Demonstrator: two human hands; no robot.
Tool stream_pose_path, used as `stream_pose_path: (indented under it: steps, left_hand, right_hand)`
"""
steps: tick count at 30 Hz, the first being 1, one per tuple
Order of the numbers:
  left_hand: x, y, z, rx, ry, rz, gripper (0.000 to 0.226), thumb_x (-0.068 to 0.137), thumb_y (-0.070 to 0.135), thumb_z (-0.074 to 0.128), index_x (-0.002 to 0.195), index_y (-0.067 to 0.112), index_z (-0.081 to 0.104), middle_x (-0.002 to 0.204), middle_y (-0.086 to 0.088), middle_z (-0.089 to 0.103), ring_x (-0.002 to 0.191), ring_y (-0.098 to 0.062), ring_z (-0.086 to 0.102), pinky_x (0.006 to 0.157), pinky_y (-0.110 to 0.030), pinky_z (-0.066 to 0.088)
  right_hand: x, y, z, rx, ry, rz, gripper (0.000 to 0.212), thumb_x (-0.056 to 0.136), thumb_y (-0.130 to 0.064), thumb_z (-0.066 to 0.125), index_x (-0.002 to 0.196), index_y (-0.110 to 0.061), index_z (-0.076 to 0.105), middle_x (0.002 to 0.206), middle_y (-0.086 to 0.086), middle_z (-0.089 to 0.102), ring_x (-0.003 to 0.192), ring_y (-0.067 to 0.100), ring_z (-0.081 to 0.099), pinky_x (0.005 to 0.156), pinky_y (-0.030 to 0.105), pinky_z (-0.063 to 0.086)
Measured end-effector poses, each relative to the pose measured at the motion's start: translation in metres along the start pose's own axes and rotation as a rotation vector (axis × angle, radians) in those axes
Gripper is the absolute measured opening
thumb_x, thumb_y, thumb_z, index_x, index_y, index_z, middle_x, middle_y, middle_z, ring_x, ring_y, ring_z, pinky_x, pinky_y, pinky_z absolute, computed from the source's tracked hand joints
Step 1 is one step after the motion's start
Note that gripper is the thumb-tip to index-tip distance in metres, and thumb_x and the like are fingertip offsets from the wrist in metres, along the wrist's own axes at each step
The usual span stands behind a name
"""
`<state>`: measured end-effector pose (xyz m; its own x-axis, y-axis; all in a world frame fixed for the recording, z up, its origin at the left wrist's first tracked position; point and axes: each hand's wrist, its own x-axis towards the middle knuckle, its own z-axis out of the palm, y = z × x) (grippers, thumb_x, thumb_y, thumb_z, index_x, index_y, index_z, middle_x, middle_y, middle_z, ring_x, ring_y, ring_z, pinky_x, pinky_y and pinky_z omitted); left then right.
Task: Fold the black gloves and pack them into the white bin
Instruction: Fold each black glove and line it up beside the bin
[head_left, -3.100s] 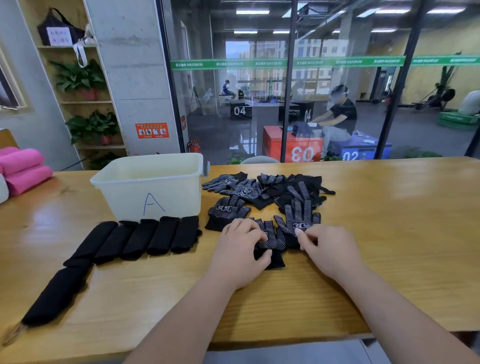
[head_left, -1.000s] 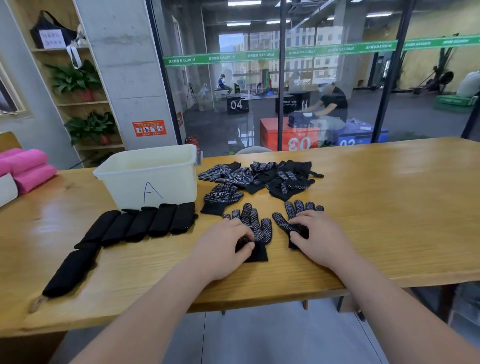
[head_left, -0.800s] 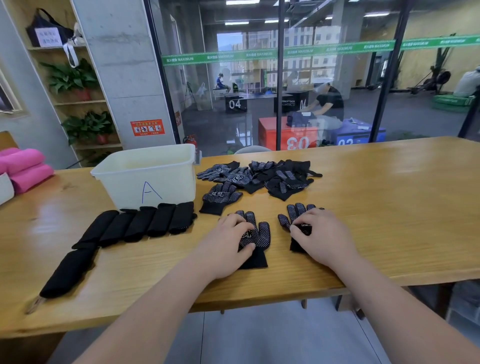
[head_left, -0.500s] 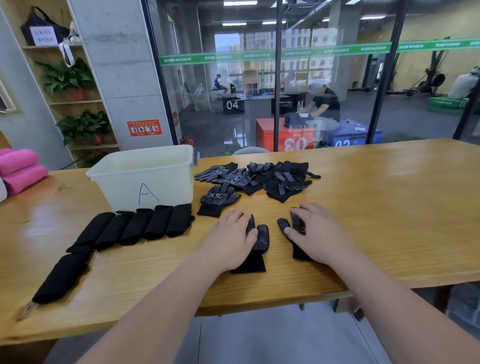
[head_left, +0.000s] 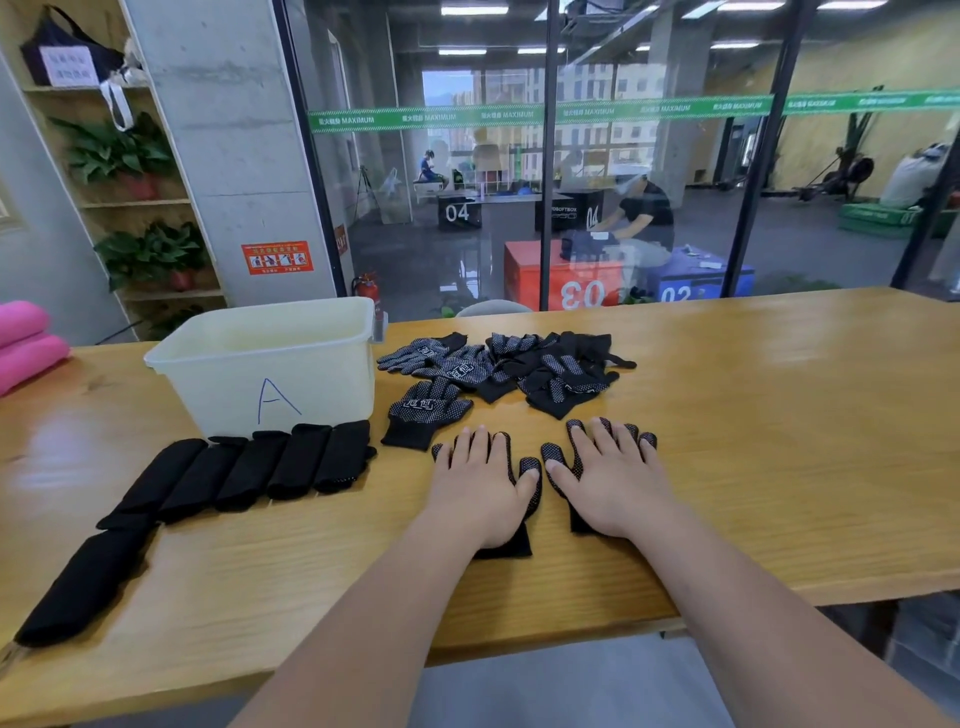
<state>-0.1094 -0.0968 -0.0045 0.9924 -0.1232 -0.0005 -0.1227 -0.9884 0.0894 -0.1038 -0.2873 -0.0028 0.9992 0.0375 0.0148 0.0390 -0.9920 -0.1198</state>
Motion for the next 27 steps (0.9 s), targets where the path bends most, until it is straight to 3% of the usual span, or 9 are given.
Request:
stream_pose_path:
  steps: [11,17,19,21,24,25,27]
  left_hand:
    - [-0.015,-0.003,0.0,0.025,-0.042,0.069,0.088,0.102,0.076,0.012,0.17,0.022,-0.001,0.177,-0.006,-0.012,0.163,-0.028,-0.014,0.132,-0.052,-0.003]
    - [-0.034,-0.002,0.001,-0.025,0.021,0.092,0.083,0.105,0.072,0.017,0.171,0.023,0.005,0.178,-0.004,-0.007,0.164,-0.024,-0.01,0.132,-0.051,0.0]
    - [-0.036,-0.003,-0.002,-0.099,0.09,0.084,0.077,0.107,0.065,0.022,0.17,0.022,0.012,0.178,-0.002,-0.002,0.164,-0.021,-0.008,0.133,-0.049,0.001]
    - [-0.04,-0.006,-0.006,-0.196,0.211,0.104,0.068,0.108,0.057,0.03,0.167,0.024,0.027,0.177,0.001,0.014,0.164,-0.018,0.005,0.133,-0.045,0.007]
    - [-0.051,-0.013,-0.013,-0.332,0.337,0.17,0.048,0.107,0.044,0.046,0.151,0.028,0.054,0.159,0.01,0.047,0.148,-0.014,0.034,0.124,-0.037,0.029]
    - [-0.054,-0.016,-0.014,-0.336,0.315,0.195,0.044,0.106,0.042,0.049,0.147,0.03,0.059,0.153,0.013,0.052,0.143,-0.013,0.038,0.12,-0.036,0.034]
    - [-0.059,-0.021,-0.013,-0.264,0.231,0.242,0.043,0.105,0.046,0.051,0.145,0.033,0.06,0.15,0.015,0.053,0.141,-0.011,0.04,0.118,-0.036,0.038]
  right_hand:
    - [-0.013,0.013,0.0,-0.036,-0.054,-0.091,0.089,0.093,-0.085,0.006,0.167,-0.036,-0.003,0.176,-0.004,-0.012,0.162,0.024,-0.012,0.131,0.051,0.0]
    - [-0.03,0.014,0.004,0.013,-0.024,-0.117,0.089,0.093,-0.085,0.008,0.168,-0.037,0.002,0.176,-0.007,-0.009,0.162,0.02,-0.01,0.131,0.049,0.001]
    - [-0.031,0.015,0.003,0.086,0.029,-0.127,0.087,0.095,-0.083,0.015,0.168,-0.037,0.012,0.176,-0.008,0.0,0.163,0.019,-0.005,0.132,0.048,0.003]
    - [-0.034,0.019,0.0,0.258,0.163,-0.161,0.071,0.101,-0.074,0.033,0.162,-0.037,0.035,0.173,-0.01,0.02,0.162,0.019,0.009,0.13,0.045,0.013]
    - [-0.044,0.029,-0.003,0.533,0.378,-0.223,0.026,0.102,-0.046,0.058,0.121,-0.039,0.074,0.136,-0.019,0.063,0.135,0.013,0.048,0.108,0.032,0.039]
    - [-0.048,0.031,-0.003,0.54,0.379,-0.237,0.019,0.101,-0.043,0.06,0.109,-0.04,0.077,0.122,-0.022,0.067,0.124,0.011,0.053,0.101,0.032,0.043]
    - [-0.055,0.031,-0.003,0.452,0.307,-0.267,0.017,0.1,-0.045,0.061,0.101,-0.04,0.076,0.11,-0.023,0.066,0.113,0.009,0.053,0.096,0.034,0.047]
